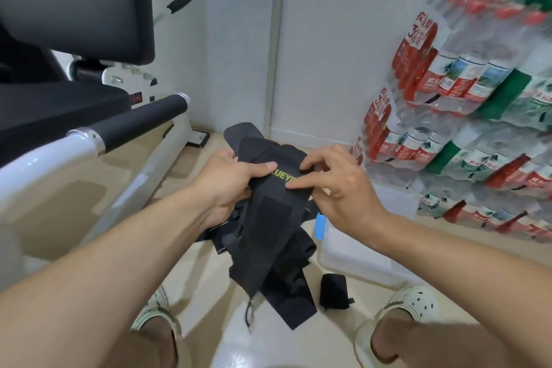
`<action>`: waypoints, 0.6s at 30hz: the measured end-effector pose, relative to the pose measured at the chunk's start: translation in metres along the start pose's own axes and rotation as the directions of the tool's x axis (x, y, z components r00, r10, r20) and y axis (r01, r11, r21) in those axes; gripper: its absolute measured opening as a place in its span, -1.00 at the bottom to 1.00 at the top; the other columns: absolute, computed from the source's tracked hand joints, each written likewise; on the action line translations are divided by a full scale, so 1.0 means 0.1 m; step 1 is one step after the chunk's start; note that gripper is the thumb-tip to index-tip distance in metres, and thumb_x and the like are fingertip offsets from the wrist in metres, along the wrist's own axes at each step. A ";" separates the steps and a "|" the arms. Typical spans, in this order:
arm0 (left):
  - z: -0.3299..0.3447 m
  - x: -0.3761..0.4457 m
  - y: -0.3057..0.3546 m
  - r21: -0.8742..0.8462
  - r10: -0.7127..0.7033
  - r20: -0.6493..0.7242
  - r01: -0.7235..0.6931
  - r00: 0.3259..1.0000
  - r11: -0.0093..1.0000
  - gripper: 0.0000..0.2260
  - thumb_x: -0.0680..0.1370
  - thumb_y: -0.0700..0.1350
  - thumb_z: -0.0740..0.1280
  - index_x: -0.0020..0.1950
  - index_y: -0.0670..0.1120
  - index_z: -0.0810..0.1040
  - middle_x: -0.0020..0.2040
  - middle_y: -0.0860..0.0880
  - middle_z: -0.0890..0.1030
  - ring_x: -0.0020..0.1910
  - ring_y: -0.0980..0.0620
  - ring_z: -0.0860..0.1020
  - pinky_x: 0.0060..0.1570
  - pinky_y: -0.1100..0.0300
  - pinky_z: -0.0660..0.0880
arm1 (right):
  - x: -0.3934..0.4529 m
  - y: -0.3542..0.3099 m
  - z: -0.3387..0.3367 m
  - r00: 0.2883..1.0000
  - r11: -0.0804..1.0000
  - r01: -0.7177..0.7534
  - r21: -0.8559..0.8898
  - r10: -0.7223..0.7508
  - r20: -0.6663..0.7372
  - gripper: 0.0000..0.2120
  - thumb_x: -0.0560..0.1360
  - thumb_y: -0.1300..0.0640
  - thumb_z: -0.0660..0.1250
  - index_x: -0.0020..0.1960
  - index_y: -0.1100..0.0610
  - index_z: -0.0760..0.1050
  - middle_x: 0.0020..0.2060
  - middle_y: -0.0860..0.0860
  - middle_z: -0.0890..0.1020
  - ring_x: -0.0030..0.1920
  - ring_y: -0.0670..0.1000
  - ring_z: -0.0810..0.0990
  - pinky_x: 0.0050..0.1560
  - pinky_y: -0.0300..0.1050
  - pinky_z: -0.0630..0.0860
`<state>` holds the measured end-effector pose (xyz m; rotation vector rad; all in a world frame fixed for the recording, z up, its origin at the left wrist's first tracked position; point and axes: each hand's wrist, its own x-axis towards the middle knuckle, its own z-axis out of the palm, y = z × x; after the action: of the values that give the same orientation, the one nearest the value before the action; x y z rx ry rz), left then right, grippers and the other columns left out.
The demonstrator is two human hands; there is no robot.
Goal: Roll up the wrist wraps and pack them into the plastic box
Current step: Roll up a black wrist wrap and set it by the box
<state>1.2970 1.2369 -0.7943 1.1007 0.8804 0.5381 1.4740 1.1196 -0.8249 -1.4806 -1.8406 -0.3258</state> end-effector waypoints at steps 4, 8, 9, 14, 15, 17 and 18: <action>-0.01 -0.01 0.05 -0.052 0.024 -0.021 -0.026 0.999 0.998 -0.73 0.50 -0.32 0.48 0.18 -0.17 0.60 0.01 -0.11 0.74 -0.13 -0.01 0.74 -0.26 0.22 0.63 | 0.06 -0.11 -0.06 0.740 0.645 -0.649 0.404 0.657 0.141 -0.45 0.57 0.46 0.21 0.28 -0.14 0.54 0.19 -0.07 0.58 0.13 -0.09 0.60 0.23 -0.09 0.56; 0.01 -0.05 0.03 -0.014 0.070 0.036 -0.070 0.997 0.997 -0.72 0.49 -0.35 0.47 0.18 -0.17 0.63 0.01 -0.09 0.75 -0.12 0.01 0.74 -0.29 0.26 0.60 | 0.10 -0.18 -0.11 0.393 0.042 -0.824 0.565 0.760 0.517 -0.57 0.59 -0.05 0.39 0.42 0.04 0.49 0.16 0.00 0.70 0.08 0.00 0.71 0.05 -0.07 0.65; 0.03 -0.07 0.02 -0.010 0.080 0.050 -0.080 0.996 0.997 -0.72 0.49 -0.35 0.47 0.17 -0.16 0.63 0.01 -0.09 0.75 -0.10 0.00 0.74 -0.28 0.26 0.60 | 0.08 -0.19 -0.10 0.394 0.021 -0.825 0.565 0.738 0.548 -0.55 0.57 -0.05 0.42 0.39 0.09 0.51 0.14 0.02 0.72 0.06 0.00 0.73 -0.02 -0.14 0.65; 0.05 -0.07 0.01 -0.044 0.104 0.030 -0.103 0.994 0.994 -0.75 0.51 -0.29 0.47 0.18 -0.15 0.65 0.01 -0.08 0.75 -0.12 0.02 0.74 -0.29 0.28 0.60 | 0.11 -0.29 -0.11 0.405 -0.037 -0.739 0.672 0.774 0.488 -0.62 0.52 0.24 0.49 0.31 0.22 0.52 0.06 0.17 0.73 -0.08 0.01 0.75 -0.19 -0.24 0.63; 0.06 -0.06 0.01 -0.053 0.108 0.012 -0.107 0.994 0.993 -0.76 0.52 -0.27 0.47 0.18 -0.16 0.64 0.00 -0.08 0.75 -0.14 0.03 0.73 -0.30 0.28 0.60 | 0.12 -0.28 -0.12 0.417 -0.031 -0.728 0.685 0.773 0.478 -0.64 0.52 0.26 0.48 0.29 0.22 0.53 0.09 0.18 0.72 -0.07 0.01 0.75 -0.18 -0.23 0.63; 0.05 -0.03 0.01 -0.086 0.123 -0.033 -0.126 0.992 0.988 -0.78 0.54 -0.26 0.46 0.18 -0.17 0.63 0.00 -0.09 0.75 -0.18 0.05 0.72 -0.29 0.26 0.60 | 0.14 -0.30 -0.15 0.455 0.002 -0.715 0.699 0.760 0.464 -0.72 0.55 0.26 0.44 0.25 0.20 0.57 0.13 0.16 0.71 -0.02 0.02 0.74 -0.13 -0.20 0.65; 0.04 -0.01 0.01 -0.101 0.131 -0.054 -0.136 0.990 0.985 -0.79 0.55 -0.25 0.45 0.18 -0.17 0.63 0.00 -0.09 0.75 -0.17 0.05 0.72 -0.27 0.25 0.61 | 0.15 -0.32 -0.16 0.476 0.027 -0.710 0.704 0.755 0.451 -0.76 0.56 0.26 0.42 0.22 0.19 0.57 0.13 0.14 0.71 0.00 0.03 0.74 -0.10 -0.18 0.67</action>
<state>1.2998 1.2346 -0.7920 1.0595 0.8131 0.7164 1.4499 1.1109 -0.7959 -1.3828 -0.6207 0.9763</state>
